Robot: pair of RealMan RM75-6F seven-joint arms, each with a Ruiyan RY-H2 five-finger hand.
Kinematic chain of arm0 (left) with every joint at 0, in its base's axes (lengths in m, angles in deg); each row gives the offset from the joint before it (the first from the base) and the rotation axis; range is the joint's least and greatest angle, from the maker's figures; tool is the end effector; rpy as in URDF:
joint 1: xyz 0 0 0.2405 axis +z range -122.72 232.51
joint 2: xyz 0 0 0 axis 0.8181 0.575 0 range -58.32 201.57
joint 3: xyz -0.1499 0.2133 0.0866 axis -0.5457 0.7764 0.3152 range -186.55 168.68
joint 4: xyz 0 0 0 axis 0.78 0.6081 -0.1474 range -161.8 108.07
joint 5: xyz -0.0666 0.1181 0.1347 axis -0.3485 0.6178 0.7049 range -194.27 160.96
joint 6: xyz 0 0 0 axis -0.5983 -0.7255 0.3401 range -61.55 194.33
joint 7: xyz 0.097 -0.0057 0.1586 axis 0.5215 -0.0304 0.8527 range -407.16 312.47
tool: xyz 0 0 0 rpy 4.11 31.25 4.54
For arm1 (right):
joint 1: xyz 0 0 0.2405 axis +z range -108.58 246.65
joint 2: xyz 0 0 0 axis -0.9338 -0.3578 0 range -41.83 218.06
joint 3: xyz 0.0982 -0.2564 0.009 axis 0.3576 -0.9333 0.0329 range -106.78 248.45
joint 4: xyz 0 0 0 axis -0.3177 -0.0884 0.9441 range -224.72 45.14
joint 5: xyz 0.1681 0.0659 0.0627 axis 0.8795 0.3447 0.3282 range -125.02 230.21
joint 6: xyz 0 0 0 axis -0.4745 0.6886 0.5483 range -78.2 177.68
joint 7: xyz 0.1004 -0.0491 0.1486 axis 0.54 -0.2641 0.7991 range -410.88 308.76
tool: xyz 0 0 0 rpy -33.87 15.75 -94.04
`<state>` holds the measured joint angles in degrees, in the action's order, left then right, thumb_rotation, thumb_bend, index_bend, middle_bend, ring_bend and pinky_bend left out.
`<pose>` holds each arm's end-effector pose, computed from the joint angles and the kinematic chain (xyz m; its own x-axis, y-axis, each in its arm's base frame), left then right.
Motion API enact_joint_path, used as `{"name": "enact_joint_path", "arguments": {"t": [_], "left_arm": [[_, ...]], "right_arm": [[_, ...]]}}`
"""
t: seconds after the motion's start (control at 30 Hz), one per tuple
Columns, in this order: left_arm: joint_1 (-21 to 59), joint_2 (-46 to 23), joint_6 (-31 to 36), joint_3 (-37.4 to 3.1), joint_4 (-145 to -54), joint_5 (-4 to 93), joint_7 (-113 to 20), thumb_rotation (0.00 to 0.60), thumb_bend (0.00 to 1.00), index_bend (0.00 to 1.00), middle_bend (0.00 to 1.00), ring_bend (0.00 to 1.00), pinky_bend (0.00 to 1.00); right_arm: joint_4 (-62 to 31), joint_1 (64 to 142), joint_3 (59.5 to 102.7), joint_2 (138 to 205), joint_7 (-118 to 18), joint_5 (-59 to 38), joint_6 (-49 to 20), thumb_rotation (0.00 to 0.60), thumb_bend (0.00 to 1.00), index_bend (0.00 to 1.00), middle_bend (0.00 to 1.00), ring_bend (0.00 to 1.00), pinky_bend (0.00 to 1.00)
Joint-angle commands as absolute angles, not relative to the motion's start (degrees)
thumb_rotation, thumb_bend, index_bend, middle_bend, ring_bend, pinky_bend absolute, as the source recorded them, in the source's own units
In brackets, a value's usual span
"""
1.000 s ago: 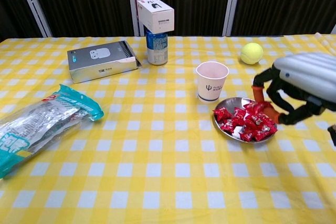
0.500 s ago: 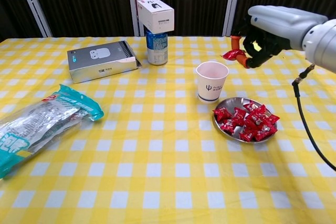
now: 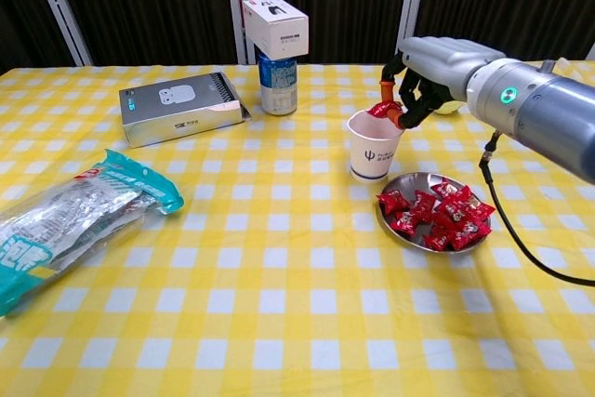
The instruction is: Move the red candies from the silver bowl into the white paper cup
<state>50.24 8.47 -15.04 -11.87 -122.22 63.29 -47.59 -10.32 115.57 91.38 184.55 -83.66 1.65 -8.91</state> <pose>-0.3341 0.2200 0.1812 0.3435 0.0680 0.9367 0.9324 0.0948 -0.3488 -0.1239 -0.4337 -0.0105 0.4063 -0.1490 0.9015 -0.9027 -0.2180 0.3709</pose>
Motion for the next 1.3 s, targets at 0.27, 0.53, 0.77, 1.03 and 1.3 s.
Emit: {"name": "enact_joint_path", "arguments": {"t": [0.27,0.53,0.77,1.03,1.3], "left_arm": [[50.42,8.72,-15.07,-11.86,-122.46,63.0,-47.62,0.6,0.04,0.0,0.0,0.0,0.0],[50.51,8.66,-15.37,-11.94,-122.53,63.04,-47.53,0.6,0.04,0.0,0.0,0.0,0.0],[50.62,8.63,-15.71,-11.88,-122.54,63.41,-47.59,0.6,0.04,0.0,0.0,0.0,0.0],[50.66,8.43,-16.07,-11.81,-122.67,63.83,-47.04,0.6,0.04,0.0,0.0,0.0,0.0],[50.73,8.04,-16.78,-11.82,-122.65,64.47,-46.34,0.6,0.04,0.0,0.0,0.0,0.0]], "right_arm": [[-13.13,116.65,90.84,185.91,-83.32,2.44,-9.36,0.6,0.35,0.38,0.79,0.89,0.91],[-8.31,114.88,89.99,183.28,-82.99,0.39,-12.96,0.6,0.34,0.36,0.79,0.89,0.91],[2.93,110.64,87.0,176.37,-83.84,-2.57,-17.23,0.6,0.34,0.36,0.79,0.89,0.91],[14.05,105.86,81.42,169.44,-86.37,-4.81,-20.56,0.6,0.34,0.36,0.79,0.89,0.91],[19.17,103.4,76.83,166.56,-89.3,-3.34,-20.78,0.6,0.31,0.29,0.73,0.84,0.9]]}}
